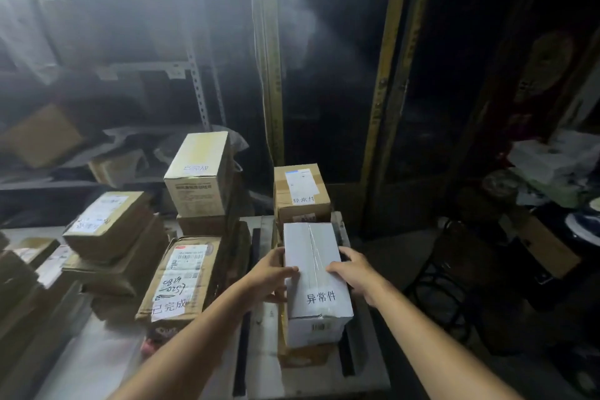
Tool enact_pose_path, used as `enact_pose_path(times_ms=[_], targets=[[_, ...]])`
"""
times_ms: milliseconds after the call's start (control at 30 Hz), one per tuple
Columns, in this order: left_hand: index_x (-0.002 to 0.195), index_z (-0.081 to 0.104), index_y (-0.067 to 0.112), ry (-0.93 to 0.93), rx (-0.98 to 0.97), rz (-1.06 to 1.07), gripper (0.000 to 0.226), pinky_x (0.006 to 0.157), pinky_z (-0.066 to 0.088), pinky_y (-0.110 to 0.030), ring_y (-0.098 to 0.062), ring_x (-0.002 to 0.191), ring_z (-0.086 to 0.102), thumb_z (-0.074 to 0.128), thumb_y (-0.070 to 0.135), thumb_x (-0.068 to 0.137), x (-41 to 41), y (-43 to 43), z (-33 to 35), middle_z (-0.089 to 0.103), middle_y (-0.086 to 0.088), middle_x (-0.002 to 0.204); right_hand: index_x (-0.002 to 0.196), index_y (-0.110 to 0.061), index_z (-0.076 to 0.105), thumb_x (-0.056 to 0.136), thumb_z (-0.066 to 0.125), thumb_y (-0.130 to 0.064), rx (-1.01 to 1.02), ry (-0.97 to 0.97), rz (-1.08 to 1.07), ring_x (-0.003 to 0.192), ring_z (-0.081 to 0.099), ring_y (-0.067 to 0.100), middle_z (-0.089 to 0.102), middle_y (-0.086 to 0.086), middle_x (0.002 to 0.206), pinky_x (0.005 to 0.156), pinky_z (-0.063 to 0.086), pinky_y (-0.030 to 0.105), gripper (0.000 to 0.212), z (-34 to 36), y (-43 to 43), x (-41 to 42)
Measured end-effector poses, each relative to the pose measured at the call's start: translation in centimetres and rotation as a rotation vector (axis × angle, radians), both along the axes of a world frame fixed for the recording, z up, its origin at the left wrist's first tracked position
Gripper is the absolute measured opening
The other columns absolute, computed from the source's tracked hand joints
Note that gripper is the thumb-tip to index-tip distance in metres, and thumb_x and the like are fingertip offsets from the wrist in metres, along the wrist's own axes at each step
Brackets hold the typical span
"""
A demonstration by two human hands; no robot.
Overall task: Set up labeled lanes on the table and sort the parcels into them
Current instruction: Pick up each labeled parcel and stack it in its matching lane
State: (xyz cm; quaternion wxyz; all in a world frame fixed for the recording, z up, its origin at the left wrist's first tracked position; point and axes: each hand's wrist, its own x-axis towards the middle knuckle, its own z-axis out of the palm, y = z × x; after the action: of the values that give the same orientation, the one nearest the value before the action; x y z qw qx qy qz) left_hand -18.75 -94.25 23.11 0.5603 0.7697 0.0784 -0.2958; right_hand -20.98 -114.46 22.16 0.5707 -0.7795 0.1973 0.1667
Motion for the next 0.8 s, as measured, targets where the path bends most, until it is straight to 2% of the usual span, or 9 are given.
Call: enact_pose_path(times_ms=[100,167,233,267,333,467,633,700,800], targets=[[0.149,0.033,0.030,0.004,0.040,-0.027,0.066,0.075,0.058,-0.041,-0.029,0.107,0.063,0.069,0.022,0.094,0.4,-0.1,-0.1,0.055,-0.012,0.134,0.147,-0.021,0.041,0.094,0.062,-0.012,-0.029,0.010,0.015,0.082,0.062,0.011,0.059,-0.007,0.094,0.057,0.046,0.027,0.058,0.2,-0.5,0.2],[0.149,0.035,0.029,-0.013,0.099,-0.056,0.064,0.073,0.057,-0.040,-0.029,0.111,0.062,0.067,0.027,0.095,0.3,-0.2,-0.3,0.055,-0.011,0.136,0.145,-0.020,0.043,0.094,0.061,-0.013,-0.045,0.012,0.025,0.078,0.059,0.008,0.057,-0.009,0.091,0.055,0.043,0.026,0.054,0.3,-0.6,0.2],[0.148,0.038,0.027,-0.056,0.177,-0.075,0.060,0.083,0.056,-0.045,-0.030,0.116,0.060,0.066,0.032,0.095,0.1,-0.4,-0.1,0.054,-0.011,0.139,0.143,-0.018,0.044,0.095,0.060,-0.015,-0.066,0.023,0.051,0.077,0.057,0.007,0.057,-0.010,0.091,0.056,0.041,0.027,0.050,0.4,-0.8,0.5],[0.148,0.039,0.026,-0.082,0.224,-0.085,0.058,0.088,0.054,-0.047,-0.029,0.118,0.059,0.065,0.034,0.096,0.1,-0.3,0.0,0.053,-0.011,0.141,0.141,-0.017,0.045,0.096,0.060,-0.017,-0.071,0.030,0.063,0.077,0.056,0.007,0.056,-0.009,0.091,0.057,0.042,0.028,0.047,0.6,-0.8,0.6],[0.146,0.044,0.022,-0.146,0.307,-0.111,0.055,0.089,0.054,-0.043,-0.025,0.115,0.058,0.063,0.035,0.096,0.2,-0.2,0.1,0.052,-0.010,0.142,0.138,-0.016,0.046,0.096,0.060,-0.020,-0.085,0.033,0.092,0.081,0.057,0.009,0.057,-0.006,0.095,0.067,0.044,0.033,0.045,0.7,-1.0,0.9],[0.141,0.052,0.015,-0.245,0.392,-0.096,0.048,0.098,0.052,-0.036,-0.024,0.125,0.056,0.063,0.032,0.097,0.3,0.2,0.7,0.055,-0.009,0.142,0.134,-0.013,0.049,0.096,0.058,-0.023,-0.086,0.029,0.113,0.095,0.059,0.018,0.060,0.001,0.109,0.080,0.046,0.040,0.040,0.9,-1.4,1.3],[0.141,0.050,0.016,-0.256,0.462,-0.060,0.046,0.081,0.050,-0.030,-0.021,0.110,0.057,0.060,0.030,0.098,0.0,0.1,1.1,0.056,-0.010,0.137,0.134,-0.011,0.049,0.097,0.057,-0.024,-0.091,0.006,0.097,0.102,0.058,0.020,0.059,0.003,0.114,0.086,0.048,0.044,0.040,0.8,-2.3,1.4],[0.140,0.052,0.016,-0.268,0.490,-0.049,0.046,0.081,0.050,-0.030,-0.017,0.102,0.055,0.062,0.030,0.097,-0.2,-0.1,1.1,0.057,-0.010,0.136,0.140,-0.012,0.044,0.098,0.057,-0.025,-0.083,0.002,0.097,0.107,0.054,0.020,0.055,0.005,0.123,0.085,0.047,0.043,0.045,1.0,-2.7,1.3],[0.139,0.053,0.015,-0.276,0.526,-0.043,0.046,0.084,0.050,-0.029,-0.015,0.100,0.054,0.063,0.030,0.097,-0.4,-0.5,1.0,0.058,-0.010,0.135,0.145,-0.012,0.040,0.098,0.058,-0.027,-0.103,-0.003,0.116,0.122,0.053,0.026,0.052,0.009,0.139,0.093,0.048,0.047,0.052,1.0,-3.2,1.4]])
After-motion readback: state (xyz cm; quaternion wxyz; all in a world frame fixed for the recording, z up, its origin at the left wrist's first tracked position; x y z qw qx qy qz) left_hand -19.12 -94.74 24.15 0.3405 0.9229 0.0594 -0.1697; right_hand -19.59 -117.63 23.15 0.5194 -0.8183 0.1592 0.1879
